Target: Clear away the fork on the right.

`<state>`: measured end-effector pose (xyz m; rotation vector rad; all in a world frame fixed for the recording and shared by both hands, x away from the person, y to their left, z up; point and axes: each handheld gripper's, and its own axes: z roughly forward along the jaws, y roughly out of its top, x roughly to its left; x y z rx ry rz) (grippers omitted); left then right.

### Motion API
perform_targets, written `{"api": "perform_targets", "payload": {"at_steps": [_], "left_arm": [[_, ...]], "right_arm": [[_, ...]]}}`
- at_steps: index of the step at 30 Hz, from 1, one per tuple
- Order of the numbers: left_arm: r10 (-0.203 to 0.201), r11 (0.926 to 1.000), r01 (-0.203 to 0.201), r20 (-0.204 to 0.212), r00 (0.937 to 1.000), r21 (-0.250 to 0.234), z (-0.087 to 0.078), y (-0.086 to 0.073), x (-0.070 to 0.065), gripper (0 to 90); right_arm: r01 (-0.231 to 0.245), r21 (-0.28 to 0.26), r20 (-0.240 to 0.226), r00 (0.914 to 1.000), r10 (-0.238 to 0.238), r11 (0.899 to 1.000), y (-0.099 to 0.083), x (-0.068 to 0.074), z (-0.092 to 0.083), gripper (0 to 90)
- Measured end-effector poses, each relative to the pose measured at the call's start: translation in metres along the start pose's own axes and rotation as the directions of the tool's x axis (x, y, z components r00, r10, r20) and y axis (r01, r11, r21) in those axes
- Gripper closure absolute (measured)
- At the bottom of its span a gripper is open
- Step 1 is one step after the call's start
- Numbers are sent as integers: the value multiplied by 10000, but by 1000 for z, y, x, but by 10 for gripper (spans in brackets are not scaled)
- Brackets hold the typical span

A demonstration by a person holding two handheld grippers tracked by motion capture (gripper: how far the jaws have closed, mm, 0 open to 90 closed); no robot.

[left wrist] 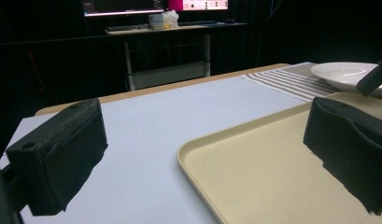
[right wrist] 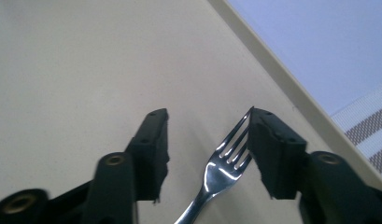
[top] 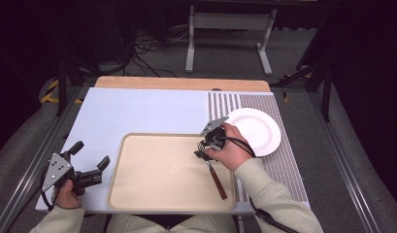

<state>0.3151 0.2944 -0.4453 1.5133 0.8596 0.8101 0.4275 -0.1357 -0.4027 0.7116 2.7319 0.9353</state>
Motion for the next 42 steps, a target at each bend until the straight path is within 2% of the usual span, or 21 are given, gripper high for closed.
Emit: {"api": "perform_targets", "payload": {"at_steps": [5, 6, 8, 25, 34, 42], "left_arm": [[18, 10000, -18, 12, 10000, 9, 0, 0, 1, 1], [18, 10000, -18, 12, 10000, 9, 0, 0, 1, 1], [-11, 10000, 11, 34, 10000, -7, 0, 0, 0, 1], [-29, 10000, 29, 47, 10000, -8, 0, 0, 0, 1], [-49, 10000, 49, 47, 10000, -21, 0, 0, 1, 1], [-43, 10000, 43, 63, 10000, -20, 0, 0, 1, 1]], "right_arm": [[837, 83, -99, 9964, -836, 9965, 4, -2, 7, 824], [837, 83, -99, 9964, -836, 9965, 4, -2, 7, 824], [985, 117, -240, 9949, -982, 9951, 7, -4, 11, 900], [1198, 318, -207, 9927, -1192, 9923, 7, -8, 38, 900], [1192, 501, -14, 9929, -1193, 9916, 4, -11, 44, 900], [1074, 614, 223, 9938, -1089, 9923, 0, -16, 43, 900]]}}
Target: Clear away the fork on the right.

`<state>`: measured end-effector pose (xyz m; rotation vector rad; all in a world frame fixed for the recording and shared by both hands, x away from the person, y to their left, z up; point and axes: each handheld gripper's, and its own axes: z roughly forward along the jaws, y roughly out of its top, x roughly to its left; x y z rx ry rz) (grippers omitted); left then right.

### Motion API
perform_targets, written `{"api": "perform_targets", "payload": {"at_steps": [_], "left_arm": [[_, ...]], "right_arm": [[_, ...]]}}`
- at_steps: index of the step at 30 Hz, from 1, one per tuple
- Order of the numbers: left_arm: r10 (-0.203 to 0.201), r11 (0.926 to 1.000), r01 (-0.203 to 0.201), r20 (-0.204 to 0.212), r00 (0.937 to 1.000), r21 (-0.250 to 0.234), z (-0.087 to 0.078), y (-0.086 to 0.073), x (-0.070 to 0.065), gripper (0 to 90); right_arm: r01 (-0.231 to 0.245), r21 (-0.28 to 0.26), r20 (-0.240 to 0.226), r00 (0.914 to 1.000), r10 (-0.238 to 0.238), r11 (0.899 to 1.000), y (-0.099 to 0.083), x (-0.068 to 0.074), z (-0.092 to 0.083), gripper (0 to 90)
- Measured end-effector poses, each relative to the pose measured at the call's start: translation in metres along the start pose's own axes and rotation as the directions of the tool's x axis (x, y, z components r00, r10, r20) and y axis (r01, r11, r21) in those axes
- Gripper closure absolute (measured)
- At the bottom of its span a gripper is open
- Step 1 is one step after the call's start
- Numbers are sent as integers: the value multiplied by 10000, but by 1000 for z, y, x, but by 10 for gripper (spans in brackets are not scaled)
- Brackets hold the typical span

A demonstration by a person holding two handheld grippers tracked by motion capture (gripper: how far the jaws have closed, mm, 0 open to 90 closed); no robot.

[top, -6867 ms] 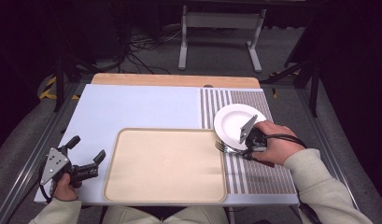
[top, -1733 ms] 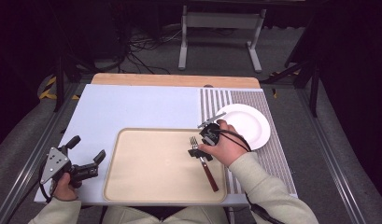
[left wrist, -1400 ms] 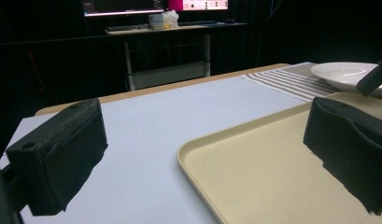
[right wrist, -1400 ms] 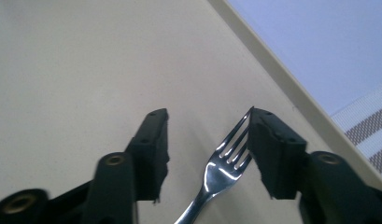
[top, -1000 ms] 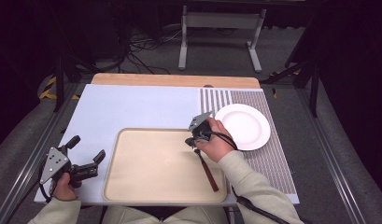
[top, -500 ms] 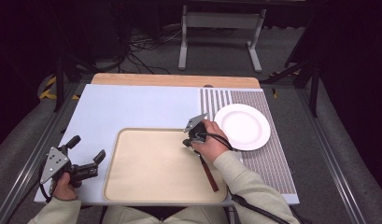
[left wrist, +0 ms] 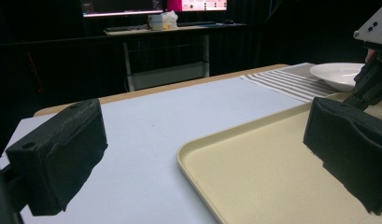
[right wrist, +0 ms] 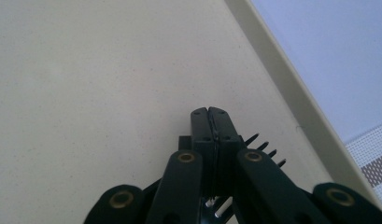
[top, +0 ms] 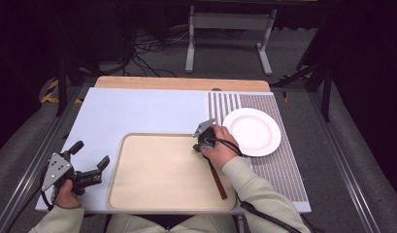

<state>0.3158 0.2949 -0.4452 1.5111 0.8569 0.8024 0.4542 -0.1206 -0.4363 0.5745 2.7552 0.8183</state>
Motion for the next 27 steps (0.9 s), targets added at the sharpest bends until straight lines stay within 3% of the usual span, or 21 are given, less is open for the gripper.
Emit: {"api": "perform_targets", "payload": {"at_steps": [27], "left_arm": [[25, 10000, -25, 68, 10000, 18, 3, 0, -2, 1]], "right_arm": [[-877, 239, 879, 9925, 853, 9959, -24, -20, -18, 900]]}}
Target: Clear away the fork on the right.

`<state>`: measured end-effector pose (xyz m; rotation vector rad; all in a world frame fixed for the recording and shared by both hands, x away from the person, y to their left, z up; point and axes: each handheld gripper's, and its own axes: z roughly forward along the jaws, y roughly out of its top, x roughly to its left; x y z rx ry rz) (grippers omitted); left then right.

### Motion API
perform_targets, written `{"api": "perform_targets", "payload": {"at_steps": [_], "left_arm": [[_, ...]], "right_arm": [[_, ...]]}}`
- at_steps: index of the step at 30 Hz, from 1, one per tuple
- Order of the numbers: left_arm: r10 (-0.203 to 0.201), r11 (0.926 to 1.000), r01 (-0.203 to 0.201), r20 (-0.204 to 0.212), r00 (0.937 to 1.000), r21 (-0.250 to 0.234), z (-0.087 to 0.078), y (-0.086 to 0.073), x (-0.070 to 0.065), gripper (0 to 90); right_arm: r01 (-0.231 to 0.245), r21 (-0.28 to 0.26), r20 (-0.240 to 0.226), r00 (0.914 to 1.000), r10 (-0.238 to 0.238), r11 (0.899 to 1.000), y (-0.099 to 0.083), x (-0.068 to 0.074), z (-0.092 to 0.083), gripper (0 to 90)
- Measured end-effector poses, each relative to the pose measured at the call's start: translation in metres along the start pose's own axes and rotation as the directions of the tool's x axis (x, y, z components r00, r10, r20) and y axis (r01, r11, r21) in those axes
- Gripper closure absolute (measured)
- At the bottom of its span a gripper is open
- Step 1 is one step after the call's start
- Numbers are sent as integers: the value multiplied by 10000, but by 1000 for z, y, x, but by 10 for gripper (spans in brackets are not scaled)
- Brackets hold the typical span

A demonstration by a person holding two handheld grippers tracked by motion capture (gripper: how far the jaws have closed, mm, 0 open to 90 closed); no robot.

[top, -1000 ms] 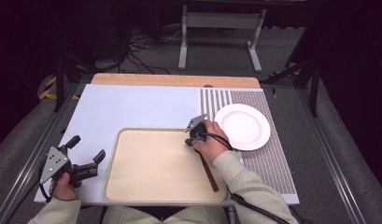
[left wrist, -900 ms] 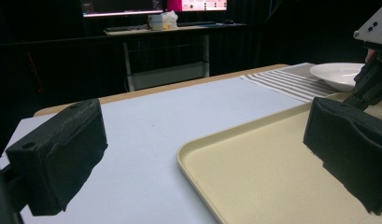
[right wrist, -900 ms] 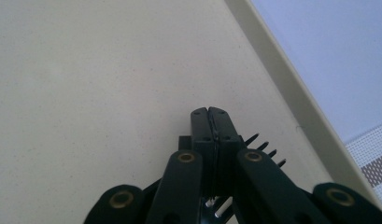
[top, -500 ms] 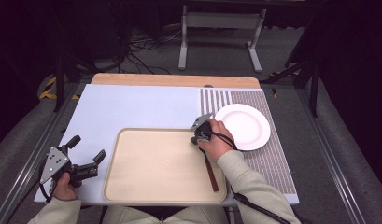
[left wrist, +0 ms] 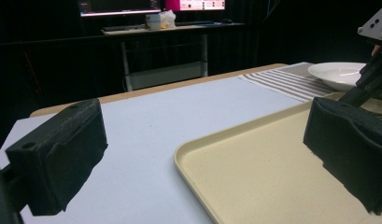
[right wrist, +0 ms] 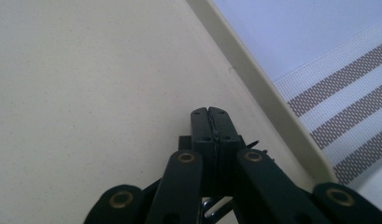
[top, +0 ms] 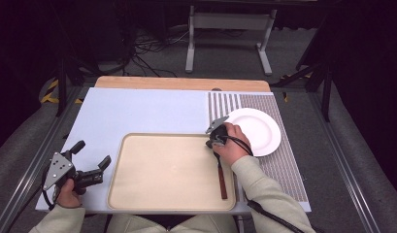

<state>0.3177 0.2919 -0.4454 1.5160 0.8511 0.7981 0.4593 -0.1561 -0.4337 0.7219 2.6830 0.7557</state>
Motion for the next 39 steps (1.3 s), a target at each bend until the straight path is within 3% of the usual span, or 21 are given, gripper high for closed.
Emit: {"api": "perform_targets", "payload": {"at_steps": [13, 19, 23, 24, 26, 28, 29, 30, 31, 32, 33, 34, 35, 39], "left_arm": [[11, 10000, -11, 20, 10000, 10, 1, 0, 0, 1], [-1, 10000, 1, 27, 10000, -2, 1, 0, 0, 1], [7, 10000, -7, 21, 10000, 7, 1, 0, 0, 1], [16, 10000, -16, 17, 10000, 15, 1, 0, 0, 1], [10, 10000, -10, 18, 10000, 11, 1, 0, 0, 1], [7, 10000, -7, 21, 10000, 14, 0, 0, 0, 1], [7, 10000, -7, 21, 10000, 14, 0, 0, 0, 1], [2, 10000, -2, -9, 10000, -16, 0, 0, 0, 1], [0, 10000, 0, -17, 10000, -21, 0, 0, 0, 1], [16, 10000, -16, -15, 10000, -15, 0, 0, 0, 1], [22, 10000, -22, -15, 10000, -16, 0, 0, 0, 1], [25, 10000, -25, -15, 10000, -14, 0, 0, 0, 1], [31, 10000, -31, -17, 10000, -12, 0, 0, 0, 1], [25, 10000, -25, -10, 10000, 1, 0, 0, 0, 1]], "right_arm": [[-298, 131, 227, 9993, 295, 9995, -9, -8, -6, 900], [-405, -138, 228, 9989, 408, 9991, -9, -7, -9, 900], [-535, -578, 28, 9985, 538, 9969, -7, -5, -14, 834], [-667, -1011, -55, 9978, 665, 9926, -6, -2, -19, 756], [-731, -1166, -97, 9973, 725, 9905, -5, -1, -21, 725], [-677, -1678, -159, 9977, 659, 9835, -5, 2, -27, 614], [-677, -1678, -159, 9977, 659, 9835, -5, 2, -27, 614], [-686, -2075, -155, 9976, 669, 9758, -6, 3, -32, 506], [-740, -2304, -178, 9973, 718, 9703, -6, 4, -34, 453], [-868, -2768, -431, 9960, 779, 9570, -8, 5, -40, 361], [-1042, -3046, -619, 9941, 895, 9468, -8, 6, -43, 327], [-1042, -3046, -619, 9941, 895, 9468, -8, 6, -43, 327], [-1108, -3287, -710, 9932, 925, 9379, -9, 6, -47, 311], [-910, -3730, -570, 9955, 751, 9234, -12, 9, -62, 272]]}}
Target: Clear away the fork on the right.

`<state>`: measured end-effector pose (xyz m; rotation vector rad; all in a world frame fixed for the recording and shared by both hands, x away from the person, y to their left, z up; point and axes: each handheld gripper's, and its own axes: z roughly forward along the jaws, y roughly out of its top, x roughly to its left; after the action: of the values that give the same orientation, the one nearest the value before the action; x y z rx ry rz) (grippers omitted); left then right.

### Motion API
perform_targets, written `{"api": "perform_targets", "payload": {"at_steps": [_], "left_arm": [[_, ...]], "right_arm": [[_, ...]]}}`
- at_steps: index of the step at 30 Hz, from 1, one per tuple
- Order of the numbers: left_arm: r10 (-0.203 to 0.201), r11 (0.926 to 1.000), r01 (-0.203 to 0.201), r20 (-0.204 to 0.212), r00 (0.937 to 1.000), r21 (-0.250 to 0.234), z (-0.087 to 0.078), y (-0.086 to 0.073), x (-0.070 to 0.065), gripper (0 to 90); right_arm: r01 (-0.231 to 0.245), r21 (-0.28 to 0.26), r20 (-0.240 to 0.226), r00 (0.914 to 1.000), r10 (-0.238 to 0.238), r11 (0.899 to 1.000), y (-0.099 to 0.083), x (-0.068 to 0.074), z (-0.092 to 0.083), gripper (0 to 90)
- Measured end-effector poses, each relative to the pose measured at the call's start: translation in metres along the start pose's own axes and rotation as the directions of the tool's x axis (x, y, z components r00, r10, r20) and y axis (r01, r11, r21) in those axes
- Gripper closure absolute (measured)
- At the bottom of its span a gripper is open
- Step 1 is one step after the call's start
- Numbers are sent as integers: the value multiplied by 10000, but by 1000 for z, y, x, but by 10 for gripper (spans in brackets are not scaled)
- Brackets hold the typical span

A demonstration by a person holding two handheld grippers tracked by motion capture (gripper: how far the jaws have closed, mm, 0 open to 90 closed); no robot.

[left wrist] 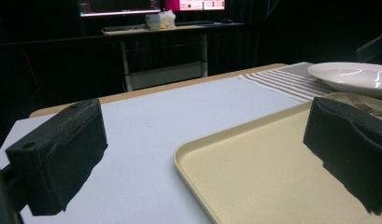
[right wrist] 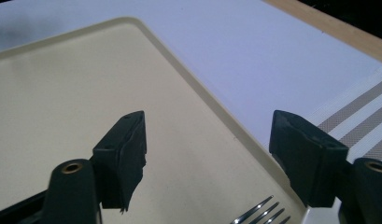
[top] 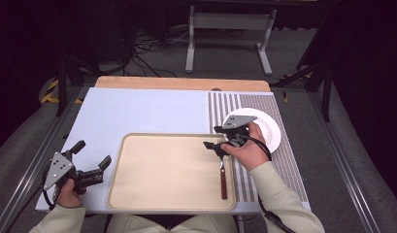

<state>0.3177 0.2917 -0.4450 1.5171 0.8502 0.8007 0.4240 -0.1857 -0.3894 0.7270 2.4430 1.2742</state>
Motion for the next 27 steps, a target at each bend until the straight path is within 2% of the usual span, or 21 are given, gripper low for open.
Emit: {"api": "perform_targets", "payload": {"at_steps": [5, 12, 16, 18, 22, 25, 27], "left_arm": [[3, 10000, -3, 7, 10000, 19, 0, 0, 0, 1], [-38, 10000, 38, -2, 10000, -65, 0, 0, 0, 1], [-34, 10000, 34, 4, 10000, -63, 0, 0, 0, 1], [-6, 10000, 6, 18, 10000, -42, -1, 0, 0, 1], [-18, 10000, 18, 9, 10000, -61, 0, 0, 0, 1], [-7, 10000, 7, 11, 10000, -65, 0, 0, 0, 1], [-13, 10000, 13, 9, 10000, -68, 0, 0, 0, 1]], "right_arm": [[193, -495, 254, 9995, -181, 9986, 0, 2, -20, 227], [123, -1151, 213, 9997, -99, 9933, -4, 3, -39, 216], [183, -1545, 416, 9991, -120, 9878, -10, 2, -51, 202], [-57, -1744, 383, 9992, 125, 9847, -16, 2, -58, 202], [-33, -2013, 581, 9982, 153, 9795, -24, 1, -66, 196], [-106, -2492, 604, 9978, 265, 9684, -34, 0, -74, 172], [-148, -2620, 578, 9979, 310, 9650, -40, -1, -78, 167]]}}
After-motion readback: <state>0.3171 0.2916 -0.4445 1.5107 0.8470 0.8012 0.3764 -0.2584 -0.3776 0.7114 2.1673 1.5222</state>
